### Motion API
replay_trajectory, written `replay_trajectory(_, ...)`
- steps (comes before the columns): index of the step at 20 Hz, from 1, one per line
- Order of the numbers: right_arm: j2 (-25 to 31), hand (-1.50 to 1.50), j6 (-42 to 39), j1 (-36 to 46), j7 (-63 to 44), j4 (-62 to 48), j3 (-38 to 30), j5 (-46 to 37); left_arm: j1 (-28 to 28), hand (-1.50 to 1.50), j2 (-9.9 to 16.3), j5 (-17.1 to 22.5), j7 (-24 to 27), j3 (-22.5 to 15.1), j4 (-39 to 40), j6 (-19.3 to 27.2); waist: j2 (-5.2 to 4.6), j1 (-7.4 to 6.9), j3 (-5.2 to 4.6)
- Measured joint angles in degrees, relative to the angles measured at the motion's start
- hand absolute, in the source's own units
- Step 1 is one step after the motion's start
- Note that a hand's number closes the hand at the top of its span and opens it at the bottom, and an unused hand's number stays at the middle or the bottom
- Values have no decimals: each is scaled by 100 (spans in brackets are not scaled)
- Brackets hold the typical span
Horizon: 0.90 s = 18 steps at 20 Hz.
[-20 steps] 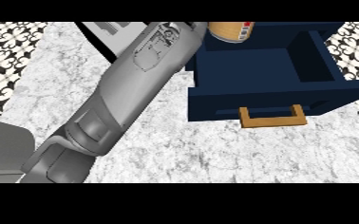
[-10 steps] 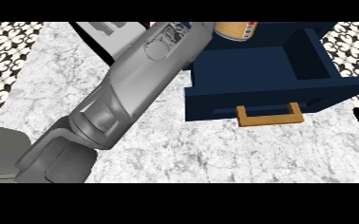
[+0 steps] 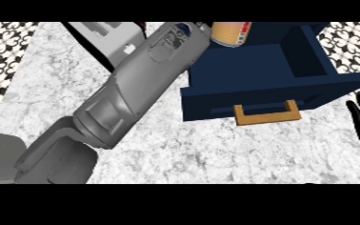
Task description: Pick up the can, place it into the drawer and close the drawer
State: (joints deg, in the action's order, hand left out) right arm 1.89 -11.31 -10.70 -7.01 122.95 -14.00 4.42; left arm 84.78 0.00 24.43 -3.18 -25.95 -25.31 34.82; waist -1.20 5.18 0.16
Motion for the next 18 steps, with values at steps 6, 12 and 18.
replay_trajectory(6, 36, -150, 43, 259, 18, -215, -2, -29, -105, 150, 0, 184, 184, -423, 147, 183, -22, 69, 2)
replay_trajectory(12, 144, -150, 24, 432, -82, -188, -34, 29, -156, -150, 0, 285, 368, -728, 320, 339, -43, 161, 2)
replay_trajectory(18, 154, -150, 21, 468, -132, -159, 7, 18, -243, -150, 1, 455, 424, -924, 413, 589, -58, 215, 2)
